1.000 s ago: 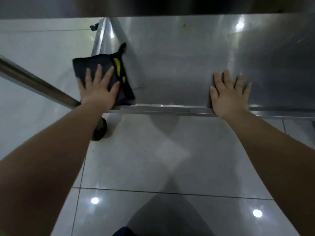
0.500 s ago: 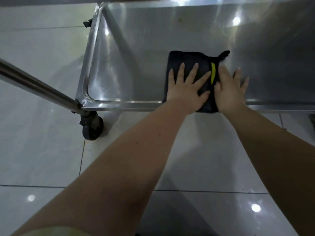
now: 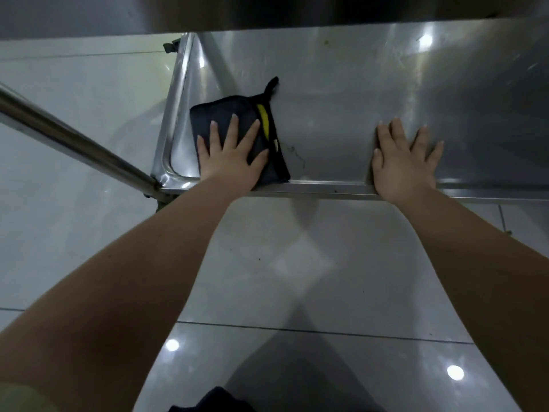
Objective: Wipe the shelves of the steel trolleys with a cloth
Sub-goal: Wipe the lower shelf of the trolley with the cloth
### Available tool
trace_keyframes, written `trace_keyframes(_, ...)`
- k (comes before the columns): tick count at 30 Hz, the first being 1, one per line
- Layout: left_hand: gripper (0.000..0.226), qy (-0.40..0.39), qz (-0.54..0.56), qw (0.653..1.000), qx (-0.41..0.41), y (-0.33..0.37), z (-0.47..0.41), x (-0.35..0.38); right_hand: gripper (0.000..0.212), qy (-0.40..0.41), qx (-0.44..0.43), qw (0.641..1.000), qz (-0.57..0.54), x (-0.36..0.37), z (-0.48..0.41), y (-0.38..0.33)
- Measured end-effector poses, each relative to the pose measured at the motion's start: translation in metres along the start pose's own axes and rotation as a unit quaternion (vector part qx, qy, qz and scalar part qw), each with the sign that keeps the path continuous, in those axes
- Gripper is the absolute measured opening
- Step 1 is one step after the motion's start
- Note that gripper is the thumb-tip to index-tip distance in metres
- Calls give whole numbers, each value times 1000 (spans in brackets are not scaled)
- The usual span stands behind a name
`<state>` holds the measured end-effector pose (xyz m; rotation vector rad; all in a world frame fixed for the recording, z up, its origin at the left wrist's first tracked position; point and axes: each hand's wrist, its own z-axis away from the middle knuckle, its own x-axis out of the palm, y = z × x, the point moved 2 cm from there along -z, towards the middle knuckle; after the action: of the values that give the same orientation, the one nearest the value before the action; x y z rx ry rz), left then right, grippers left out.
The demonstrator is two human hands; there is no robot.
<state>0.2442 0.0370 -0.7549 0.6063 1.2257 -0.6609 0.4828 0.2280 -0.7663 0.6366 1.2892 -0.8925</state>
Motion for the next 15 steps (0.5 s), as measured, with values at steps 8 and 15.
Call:
trace_keyframes(8, 67, -50, -51, 966, 250, 118, 33, 7, 58, 56, -12, 980, -192, -7, 4, 5)
trace_keyframes(15, 39, -4, 212, 940, 267, 101, 53, -18, 46, 176, -57, 945, -270, -37, 11, -12)
